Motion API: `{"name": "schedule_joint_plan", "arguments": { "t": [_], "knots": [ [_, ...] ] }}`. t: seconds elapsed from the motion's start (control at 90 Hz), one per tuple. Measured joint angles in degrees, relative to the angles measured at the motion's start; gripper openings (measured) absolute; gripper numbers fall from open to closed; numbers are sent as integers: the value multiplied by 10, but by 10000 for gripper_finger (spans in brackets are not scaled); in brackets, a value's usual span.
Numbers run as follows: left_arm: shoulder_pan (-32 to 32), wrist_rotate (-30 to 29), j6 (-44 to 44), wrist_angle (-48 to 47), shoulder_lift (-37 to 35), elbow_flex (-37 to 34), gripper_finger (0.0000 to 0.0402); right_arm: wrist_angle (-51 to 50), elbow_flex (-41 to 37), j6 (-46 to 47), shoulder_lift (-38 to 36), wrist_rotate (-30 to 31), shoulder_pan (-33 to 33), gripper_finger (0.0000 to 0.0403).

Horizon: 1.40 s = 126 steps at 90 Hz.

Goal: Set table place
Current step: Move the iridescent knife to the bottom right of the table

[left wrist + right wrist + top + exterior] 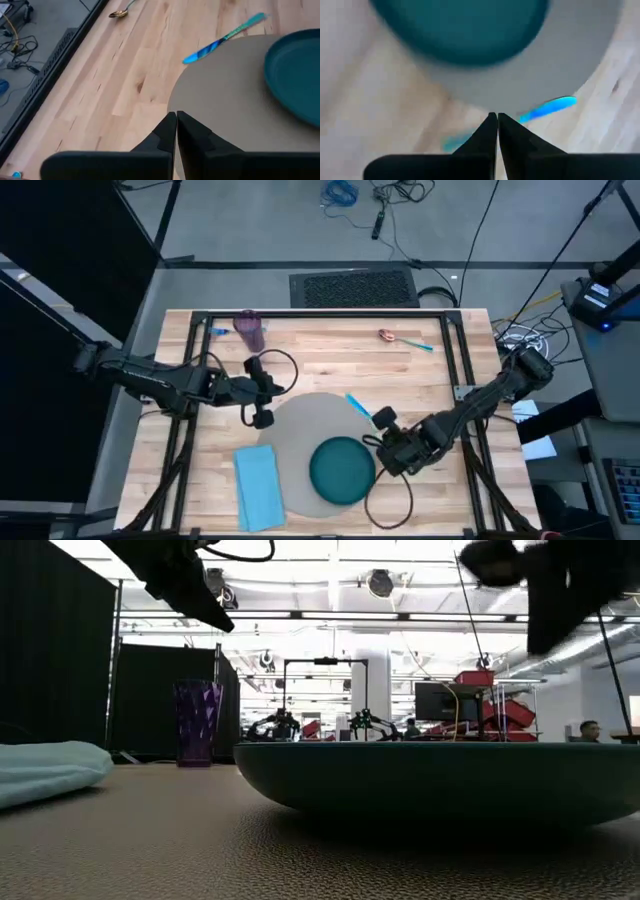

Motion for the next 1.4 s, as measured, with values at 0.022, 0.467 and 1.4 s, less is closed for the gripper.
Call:
{"name": "schedule_joint_plan", "arguments": {
  "t": [0.022,0.467,1.4],
  "knots": [
    [0,0,0,0,0,0,0,4,10,60,0,-3,-4,0],
    [-6,7,9,-1,0,0,0,107,-179,410,0,-112,-181,13],
    [-5,10,10,-1,0,0,0,239,-227,383,5,-145,-262,143]
  ]
}}
